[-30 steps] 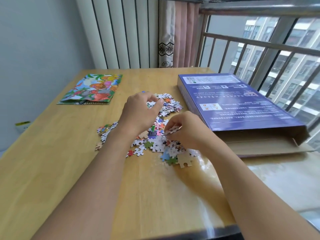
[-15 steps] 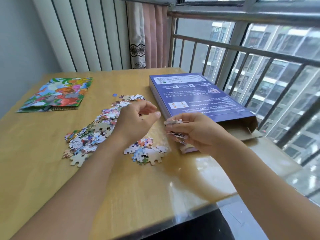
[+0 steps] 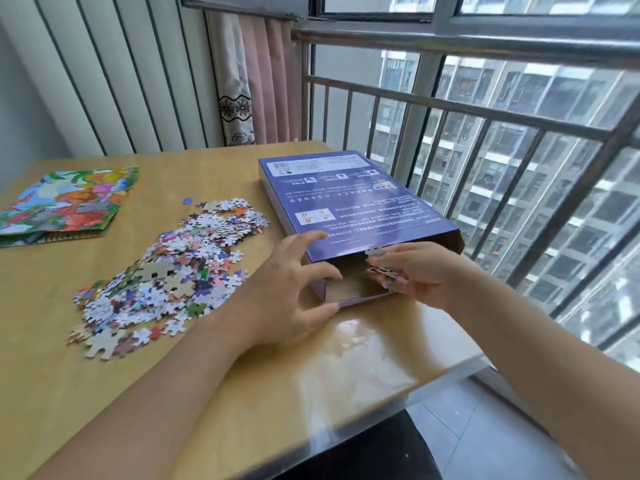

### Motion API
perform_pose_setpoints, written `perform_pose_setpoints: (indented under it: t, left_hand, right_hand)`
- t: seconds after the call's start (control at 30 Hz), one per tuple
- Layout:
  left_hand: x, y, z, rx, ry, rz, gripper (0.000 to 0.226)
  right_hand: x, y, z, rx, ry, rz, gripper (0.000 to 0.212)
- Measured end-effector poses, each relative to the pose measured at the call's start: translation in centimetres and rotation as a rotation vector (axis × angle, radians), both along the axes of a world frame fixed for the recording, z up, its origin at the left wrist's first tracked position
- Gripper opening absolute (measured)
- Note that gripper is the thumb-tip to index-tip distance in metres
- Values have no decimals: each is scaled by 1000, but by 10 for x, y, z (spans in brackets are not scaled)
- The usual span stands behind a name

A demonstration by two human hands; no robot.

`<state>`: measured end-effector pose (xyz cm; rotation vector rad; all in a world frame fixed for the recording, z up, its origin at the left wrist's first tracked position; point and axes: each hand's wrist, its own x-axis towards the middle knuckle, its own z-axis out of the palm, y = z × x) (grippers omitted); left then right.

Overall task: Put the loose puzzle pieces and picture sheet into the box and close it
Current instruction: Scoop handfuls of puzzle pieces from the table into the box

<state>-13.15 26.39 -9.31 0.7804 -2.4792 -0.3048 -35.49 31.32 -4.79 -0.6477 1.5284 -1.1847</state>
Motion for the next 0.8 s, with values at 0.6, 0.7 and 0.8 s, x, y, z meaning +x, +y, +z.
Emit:
perform_pose_setpoints:
  t: [0.6,0.7,0.8]
  left_hand:
    - [-4,1,-4,-14,-6,-73,13]
    - [-5,2,-3,-3,9,-87,11]
    - [-5,2,-2,12,9,-89,11]
  right_hand:
    - [-15,10,-9,-113,-34,74,32]
    - [-21,23,-7,-199,437,220,29]
    - [-31,25,-7,-343,1044,420,11]
